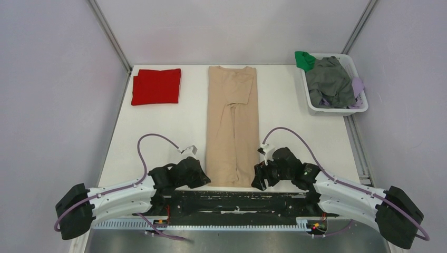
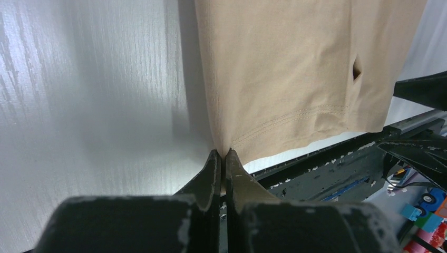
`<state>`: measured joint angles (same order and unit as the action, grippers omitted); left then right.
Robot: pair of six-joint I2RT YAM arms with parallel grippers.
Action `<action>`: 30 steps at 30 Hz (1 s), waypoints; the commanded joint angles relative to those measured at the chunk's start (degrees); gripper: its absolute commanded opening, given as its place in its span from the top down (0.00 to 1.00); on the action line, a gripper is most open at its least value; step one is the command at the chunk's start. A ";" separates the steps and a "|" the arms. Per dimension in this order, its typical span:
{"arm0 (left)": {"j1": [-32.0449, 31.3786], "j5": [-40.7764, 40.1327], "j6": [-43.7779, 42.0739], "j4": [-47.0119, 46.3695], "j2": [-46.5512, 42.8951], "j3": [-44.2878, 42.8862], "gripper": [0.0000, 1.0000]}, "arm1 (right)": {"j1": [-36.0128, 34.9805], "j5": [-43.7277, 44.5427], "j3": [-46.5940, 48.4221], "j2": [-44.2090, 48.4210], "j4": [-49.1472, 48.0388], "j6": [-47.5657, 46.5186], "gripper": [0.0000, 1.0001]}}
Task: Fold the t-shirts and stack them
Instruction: Grab the bottom of the folded rectangular tshirt with both arms
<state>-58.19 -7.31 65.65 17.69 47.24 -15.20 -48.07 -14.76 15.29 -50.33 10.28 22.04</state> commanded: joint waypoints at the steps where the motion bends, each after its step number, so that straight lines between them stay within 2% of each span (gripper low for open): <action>1: 0.33 1.19 3.58 -1.17 -1.10 1.98 0.98 | -1.82 -0.50 -1.12 -0.56 1.94 2.19 0.33; 7: 0.33 1.35 3.70 -1.20 -1.96 2.36 0.98 | -2.81 1.11 -1.85 -2.82 -0.42 2.72 0.46; 9: 0.28 1.28 4.20 -0.72 -2.32 2.54 0.98 | -3.05 2.66 -1.88 -3.00 -0.76 2.82 0.56; 11: 0.28 1.56 4.67 0.31 -2.75 2.72 0.98 | -3.14 3.67 -2.35 -2.90 -1.45 3.16 0.75; 12: 0.30 1.66 4.71 1.35 -3.07 2.49 0.98 | -3.16 3.66 -2.65 -2.89 -1.51 3.31 0.81; 16: 0.33 2.56 4.59 6.01 -5.64 1.61 0.98 | -3.69 2.86 -3.26 -1.97 -1.03 4.03 1.00; 25: 0.32 4.63 1.58 4.80 -9.55 0.69 0.98 | -4.75 0.90 -3.82 2.35 -5.74 4.77 1.00; 30: 0.28 0.60 -0.77 2.98 -8.41 -2.13 0.98 | -4.75 6.47 -1.97 2.78 -6.88 3.10 1.00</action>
<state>-58.08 -4.12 67.79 22.63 38.17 -13.41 -52.40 -12.62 11.68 -48.42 6.70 26.11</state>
